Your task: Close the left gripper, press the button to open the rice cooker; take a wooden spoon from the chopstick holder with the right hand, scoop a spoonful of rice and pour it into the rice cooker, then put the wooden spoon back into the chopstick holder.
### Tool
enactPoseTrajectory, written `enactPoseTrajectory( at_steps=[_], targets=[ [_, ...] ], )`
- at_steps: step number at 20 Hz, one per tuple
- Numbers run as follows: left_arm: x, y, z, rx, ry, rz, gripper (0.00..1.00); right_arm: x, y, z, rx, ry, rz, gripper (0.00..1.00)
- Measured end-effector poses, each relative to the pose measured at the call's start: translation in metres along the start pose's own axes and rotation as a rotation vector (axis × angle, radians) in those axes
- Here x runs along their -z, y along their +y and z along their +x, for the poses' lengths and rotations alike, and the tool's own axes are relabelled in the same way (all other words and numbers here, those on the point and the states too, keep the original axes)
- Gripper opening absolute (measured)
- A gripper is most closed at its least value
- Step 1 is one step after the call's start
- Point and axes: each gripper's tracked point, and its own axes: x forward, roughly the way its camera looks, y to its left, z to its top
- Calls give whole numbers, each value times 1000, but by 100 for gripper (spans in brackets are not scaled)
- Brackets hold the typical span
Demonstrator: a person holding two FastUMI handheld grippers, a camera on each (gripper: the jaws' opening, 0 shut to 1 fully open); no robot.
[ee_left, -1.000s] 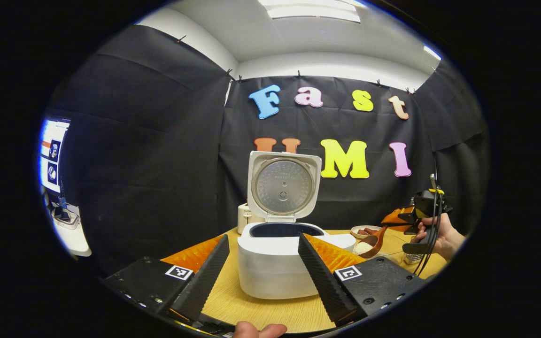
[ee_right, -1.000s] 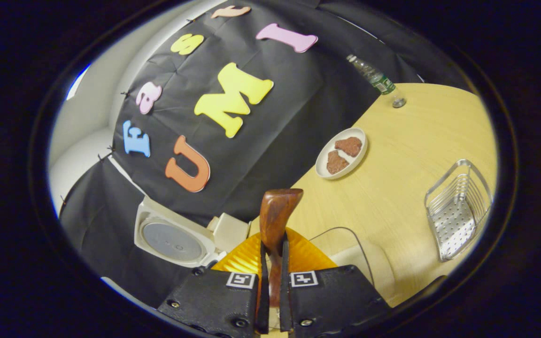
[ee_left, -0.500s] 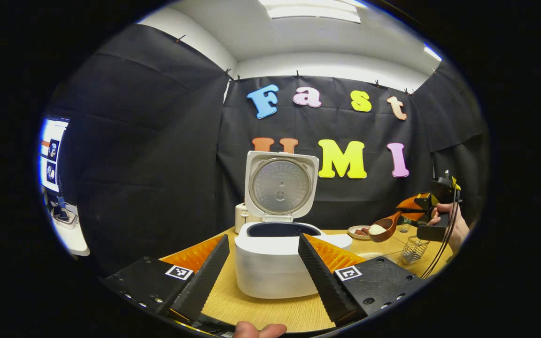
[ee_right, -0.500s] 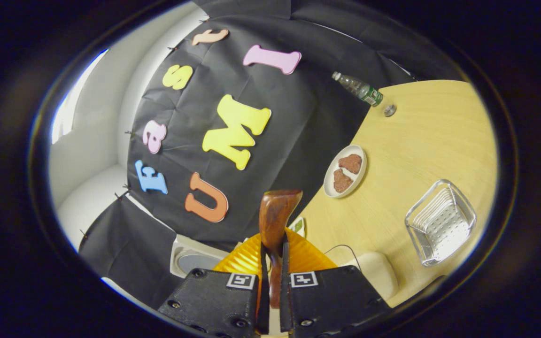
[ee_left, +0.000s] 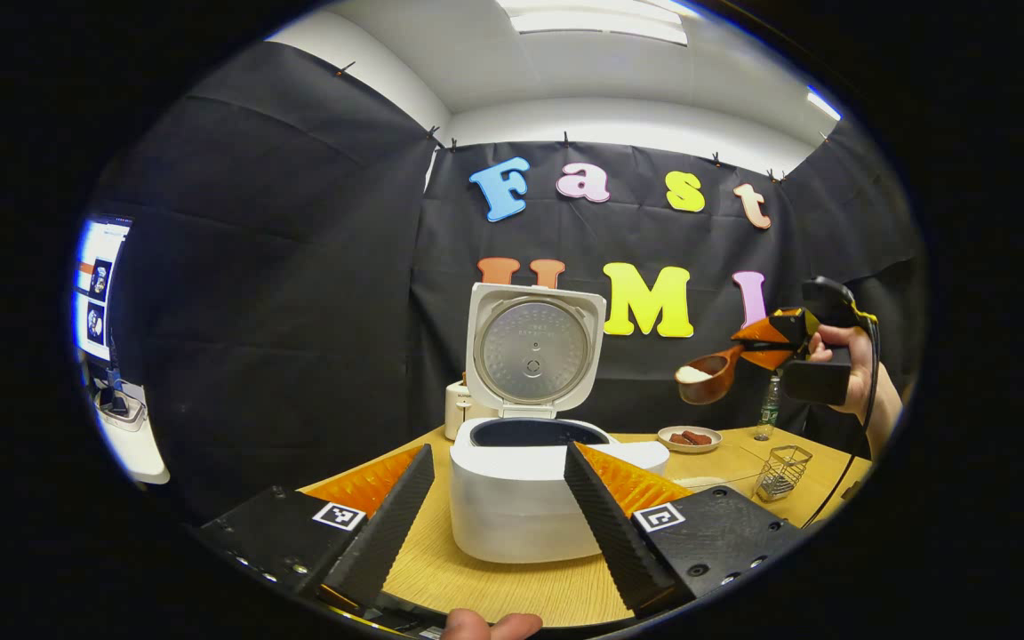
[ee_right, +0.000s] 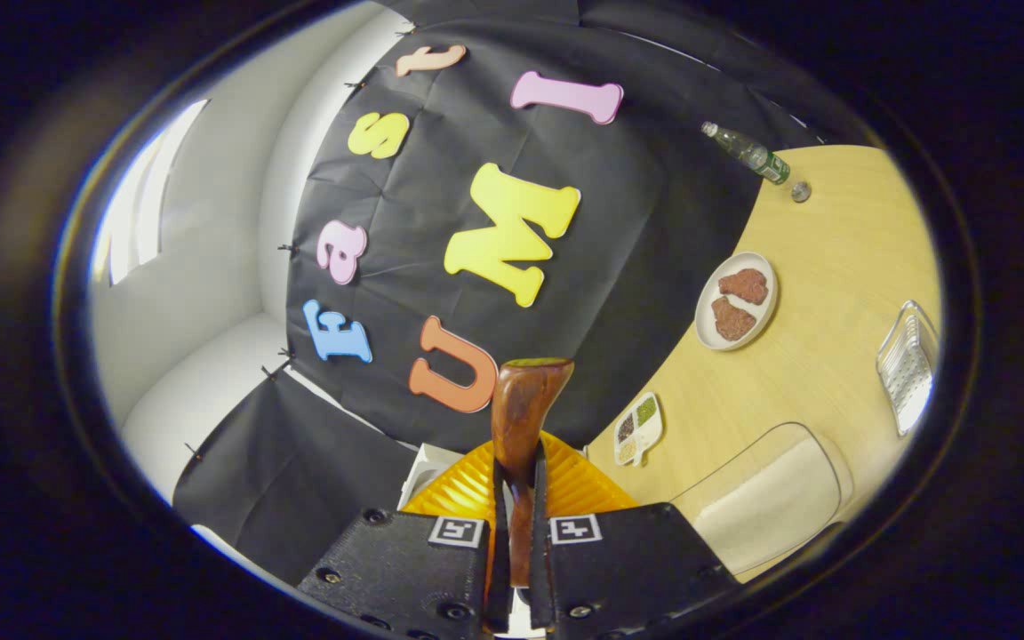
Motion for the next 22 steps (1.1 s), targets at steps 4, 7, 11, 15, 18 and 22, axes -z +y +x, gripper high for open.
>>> enactPoseTrajectory(
  at_steps=[4, 7, 11, 15, 18, 22],
  targets=[
    [3, 0, 0, 8, 16, 10, 94, 42, 31, 37, -4, 64, -39, 13],
    [4, 5, -2, 7, 20, 15, 94, 70, 38, 65, 20, 88, -132, 14],
    [4, 16, 0, -12, 26, -4, 94, 109, 37, 91, 52, 142, -253, 14],
    [6, 22, 1, -19, 34, -17, 94, 140, 31, 107, 103, 191, -437, 14],
    [2, 23, 1, -26, 30, -20, 94, 154, 35, 114, 102, 201, -574, 11],
    [1, 24, -1, -30, 30, -23, 94, 167, 36, 119, 106, 220, -631, 14]
  ],
)
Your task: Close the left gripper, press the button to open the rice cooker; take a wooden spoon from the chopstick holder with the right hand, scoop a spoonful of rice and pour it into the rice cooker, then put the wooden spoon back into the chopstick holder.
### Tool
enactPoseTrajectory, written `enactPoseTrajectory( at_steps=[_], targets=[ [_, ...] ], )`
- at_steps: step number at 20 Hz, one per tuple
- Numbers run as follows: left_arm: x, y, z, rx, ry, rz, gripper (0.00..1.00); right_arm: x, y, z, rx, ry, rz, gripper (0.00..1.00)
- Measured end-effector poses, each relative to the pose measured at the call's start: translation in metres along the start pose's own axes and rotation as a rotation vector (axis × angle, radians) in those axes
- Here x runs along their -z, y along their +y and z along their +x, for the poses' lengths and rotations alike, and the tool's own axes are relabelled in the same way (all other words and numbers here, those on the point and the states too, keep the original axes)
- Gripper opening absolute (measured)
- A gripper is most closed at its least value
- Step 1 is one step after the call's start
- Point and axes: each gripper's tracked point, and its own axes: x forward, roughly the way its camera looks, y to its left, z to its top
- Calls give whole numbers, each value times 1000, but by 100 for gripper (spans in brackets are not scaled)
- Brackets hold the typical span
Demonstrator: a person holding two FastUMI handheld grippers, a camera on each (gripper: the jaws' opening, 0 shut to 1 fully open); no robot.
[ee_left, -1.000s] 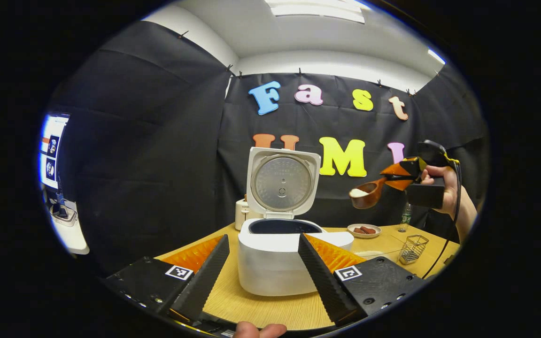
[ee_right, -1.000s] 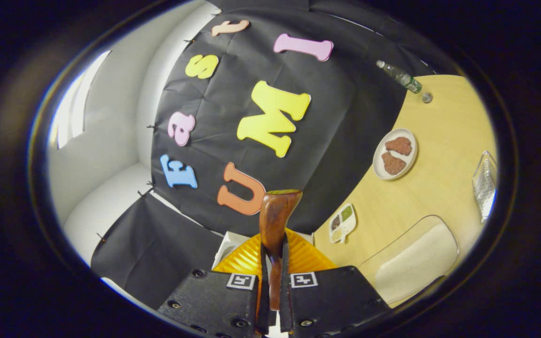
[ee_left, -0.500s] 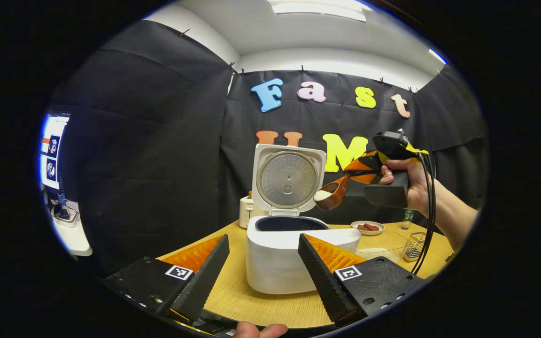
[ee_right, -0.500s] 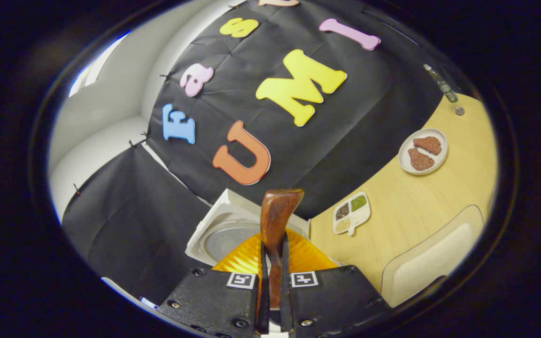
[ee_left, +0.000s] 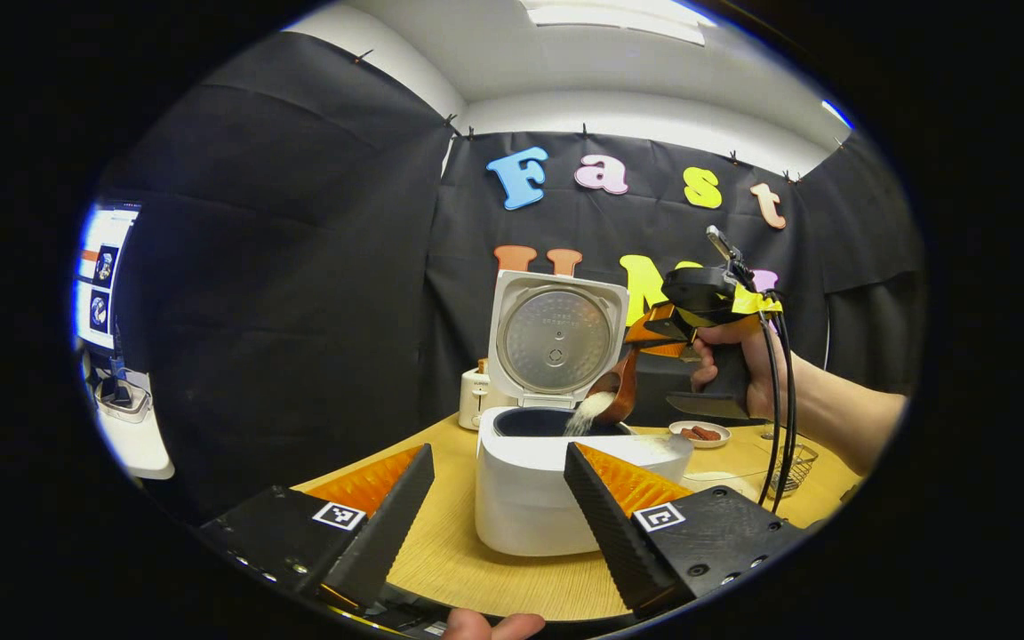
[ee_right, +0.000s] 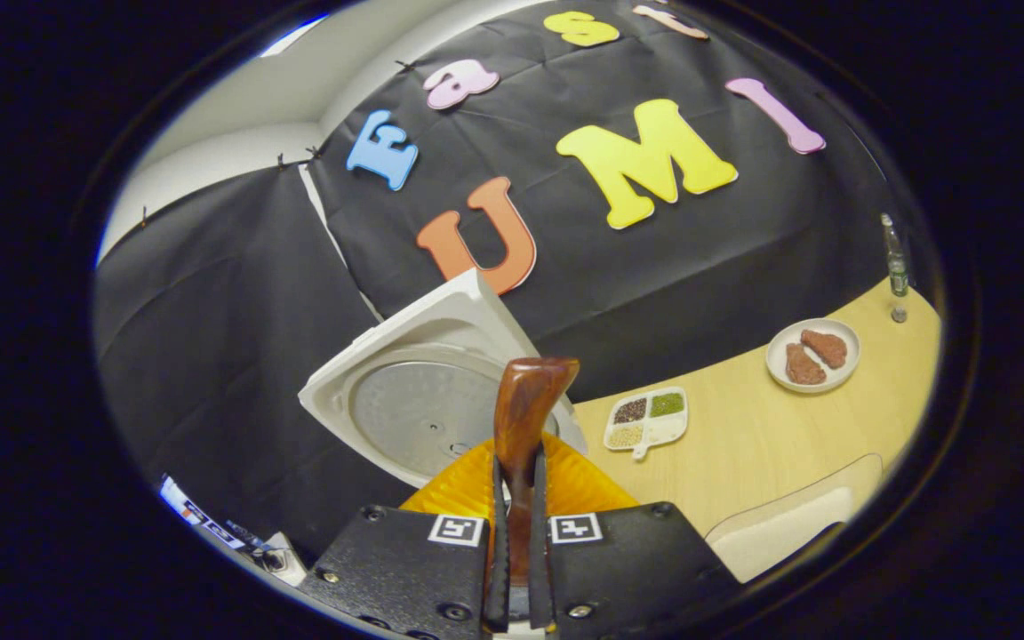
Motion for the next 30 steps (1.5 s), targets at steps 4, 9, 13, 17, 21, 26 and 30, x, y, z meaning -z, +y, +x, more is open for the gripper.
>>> enactPoseTrajectory(
  at_steps=[4, 9, 13, 17, 21, 26, 30],
  targets=[
    [-3, 3, -1, -6, -5, -7, 94, 1, 3, 3, 11, 2, -48, 14],
    [-5, 3, -2, -9, -5, -11, 94, -6, 14, -1, 18, -29, -175, 14],
    [-5, 3, -4, -7, -3, -9, 94, -6, 20, 6, 30, -26, -271, 14],
    [-7, 9, -8, -14, -12, -6, 94, -5, 21, 10, 49, -4, -351, 14],
    [-11, 8, -11, -12, -21, -15, 94, -4, 30, 7, 55, -6, -439, 14],
    [-12, 10, -16, -14, -22, -18, 94, 1, 48, 6, 58, -1, -569, 14],
    [-16, 6, -18, -3, -24, -39, 94, 5, 57, 7, 73, 11, -634, 14]
  ],
)
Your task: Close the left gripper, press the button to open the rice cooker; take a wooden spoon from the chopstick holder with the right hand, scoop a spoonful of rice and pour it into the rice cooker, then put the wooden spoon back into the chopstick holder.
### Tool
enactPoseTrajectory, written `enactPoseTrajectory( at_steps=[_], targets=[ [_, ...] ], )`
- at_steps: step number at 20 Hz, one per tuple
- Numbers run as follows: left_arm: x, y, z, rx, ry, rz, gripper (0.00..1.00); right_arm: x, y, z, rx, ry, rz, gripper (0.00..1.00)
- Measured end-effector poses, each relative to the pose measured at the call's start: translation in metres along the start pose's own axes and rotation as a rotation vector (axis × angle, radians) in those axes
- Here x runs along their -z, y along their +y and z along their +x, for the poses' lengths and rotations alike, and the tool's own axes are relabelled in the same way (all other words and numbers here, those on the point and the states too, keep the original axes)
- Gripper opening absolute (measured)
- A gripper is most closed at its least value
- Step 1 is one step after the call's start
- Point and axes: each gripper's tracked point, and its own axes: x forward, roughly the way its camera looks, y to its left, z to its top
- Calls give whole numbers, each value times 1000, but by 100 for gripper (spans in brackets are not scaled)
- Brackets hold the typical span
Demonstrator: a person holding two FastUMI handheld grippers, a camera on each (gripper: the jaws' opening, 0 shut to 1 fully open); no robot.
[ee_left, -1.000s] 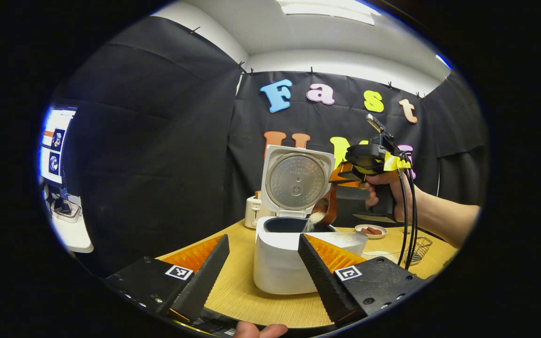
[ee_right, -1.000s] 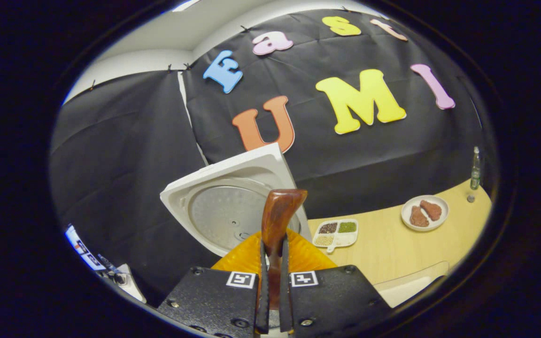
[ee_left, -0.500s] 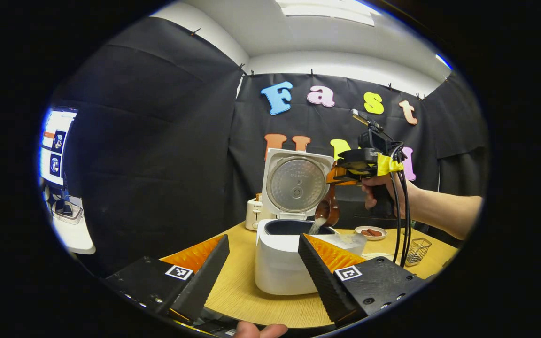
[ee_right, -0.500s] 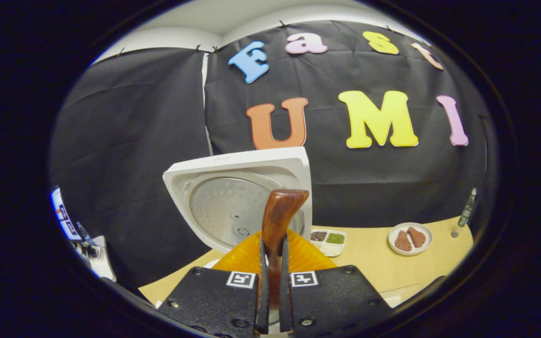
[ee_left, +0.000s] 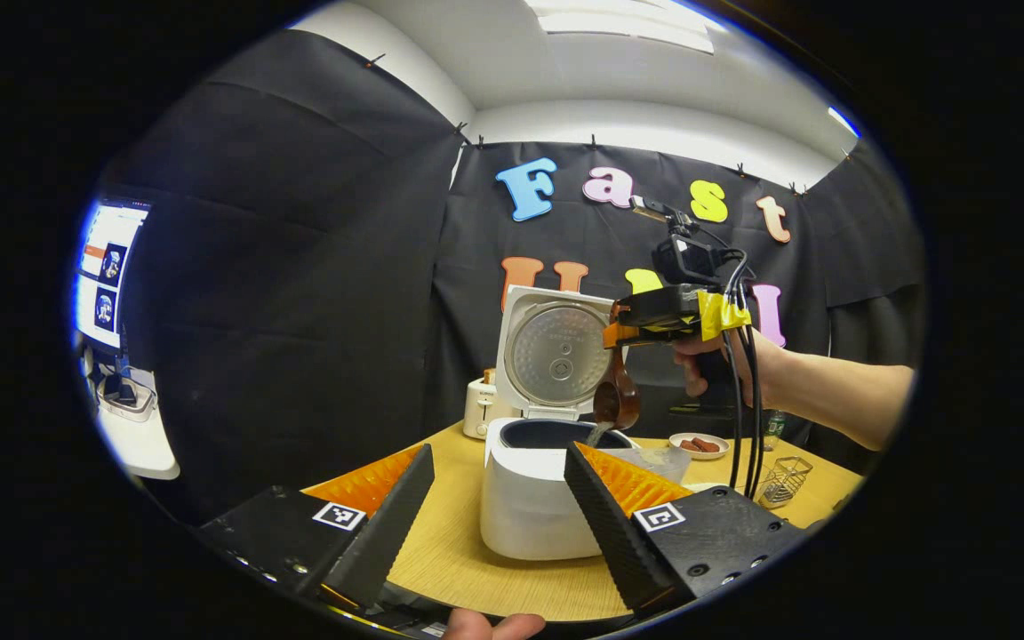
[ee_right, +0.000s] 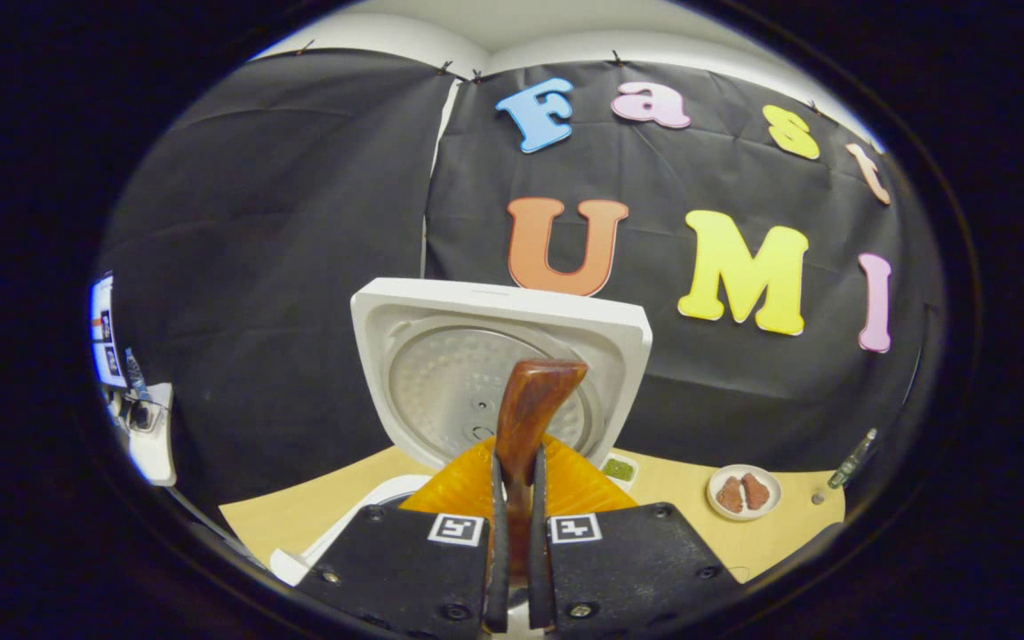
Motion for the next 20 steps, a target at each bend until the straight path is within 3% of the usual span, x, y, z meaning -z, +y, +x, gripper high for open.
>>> enactPoseTrajectory(
  at_steps=[7, 12, 17, 20],
  targets=[
    [-4, -3, -3, 4, -1, 16, 94, -1, 8, -6, -4, -9, -38, 14],
    [-12, -4, -7, 7, -19, -3, 94, -8, 3, -26, -36, -30, 28, 14],
    [-14, -16, -10, 29, -23, -10, 94, -38, -36, -65, -52, -104, 200, 14],
    [-16, -25, -11, 44, -28, -7, 94, -48, -79, -94, -6, -137, 225, 14]
  ],
)
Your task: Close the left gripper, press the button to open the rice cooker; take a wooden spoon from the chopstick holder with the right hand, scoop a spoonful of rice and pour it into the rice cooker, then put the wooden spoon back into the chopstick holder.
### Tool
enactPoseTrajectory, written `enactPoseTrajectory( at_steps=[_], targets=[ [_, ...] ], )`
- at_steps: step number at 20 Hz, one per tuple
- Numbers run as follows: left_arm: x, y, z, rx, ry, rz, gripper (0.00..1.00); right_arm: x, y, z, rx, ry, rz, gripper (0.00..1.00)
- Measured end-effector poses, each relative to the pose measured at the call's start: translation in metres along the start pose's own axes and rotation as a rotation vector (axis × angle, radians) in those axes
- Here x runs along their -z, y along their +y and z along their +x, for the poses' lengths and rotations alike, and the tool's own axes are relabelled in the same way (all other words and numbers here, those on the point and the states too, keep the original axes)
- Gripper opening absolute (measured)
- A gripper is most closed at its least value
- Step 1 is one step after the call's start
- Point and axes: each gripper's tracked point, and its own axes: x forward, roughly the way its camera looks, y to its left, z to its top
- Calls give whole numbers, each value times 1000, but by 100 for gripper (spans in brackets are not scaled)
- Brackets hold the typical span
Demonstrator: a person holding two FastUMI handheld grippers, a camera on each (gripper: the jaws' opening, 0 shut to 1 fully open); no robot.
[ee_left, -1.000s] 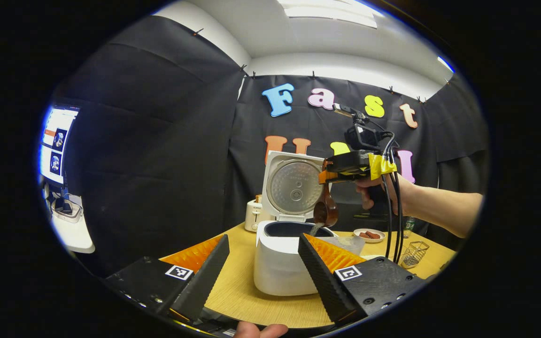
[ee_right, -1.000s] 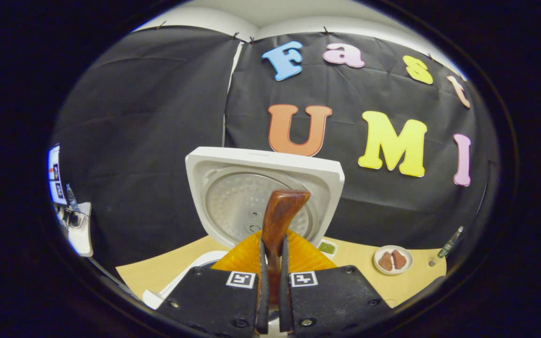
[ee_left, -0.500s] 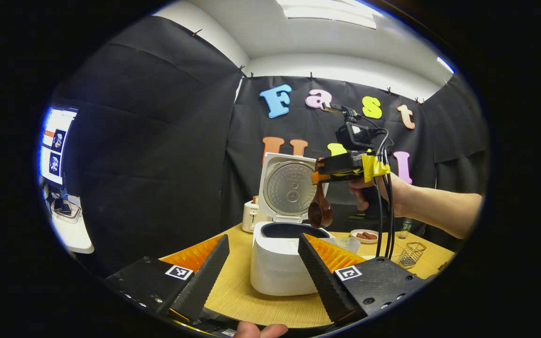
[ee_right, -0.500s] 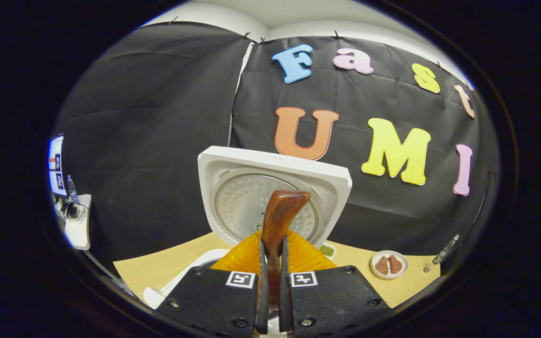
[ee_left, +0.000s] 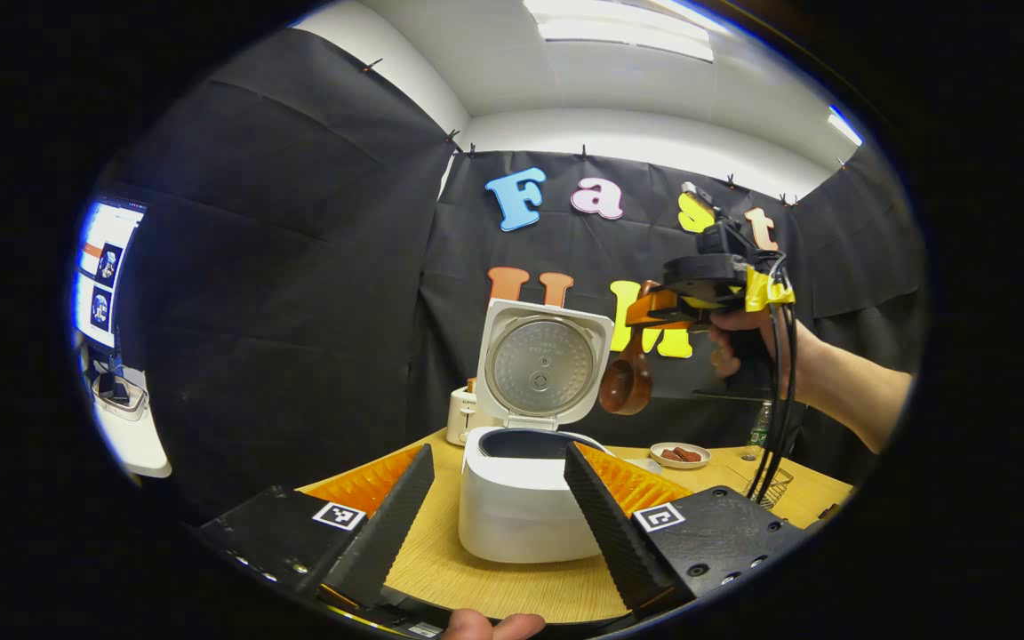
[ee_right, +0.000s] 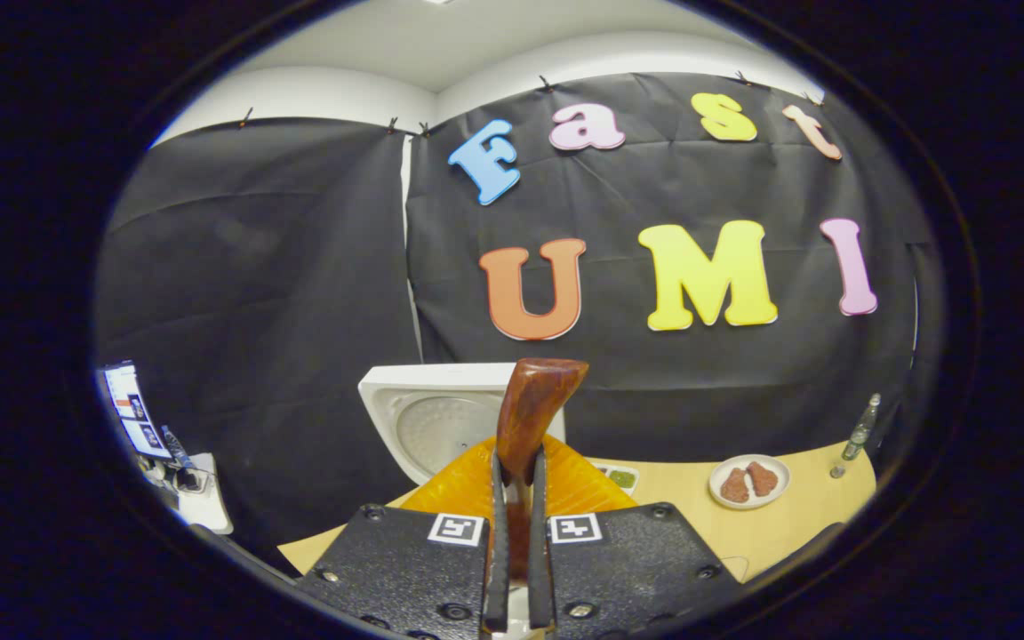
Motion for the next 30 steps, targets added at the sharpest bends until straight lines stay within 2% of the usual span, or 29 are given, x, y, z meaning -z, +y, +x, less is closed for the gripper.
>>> enactPoseTrajectory(
  at_steps=[7, 12, 16, 21, 30],
  targets=[
    [12, -28, 4, 46, 17, 13, 94, 3, -137, -76, 182, -6, 16, 14],
    [11, -31, 7, 40, 9, 6, 94, 28, -241, -126, 350, 5, 19, 14],
    [18, -32, 12, 42, 22, 6, 94, 69, -296, -148, 442, 41, 41, 14],
    [25, -29, 13, 35, 25, 21, 94, 129, -337, -156, 507, 106, 68, 14],
    [27, -23, 16, 23, 23, 18, 94, 197, -357, -147, 518, 163, 221, 14]
  ],
)
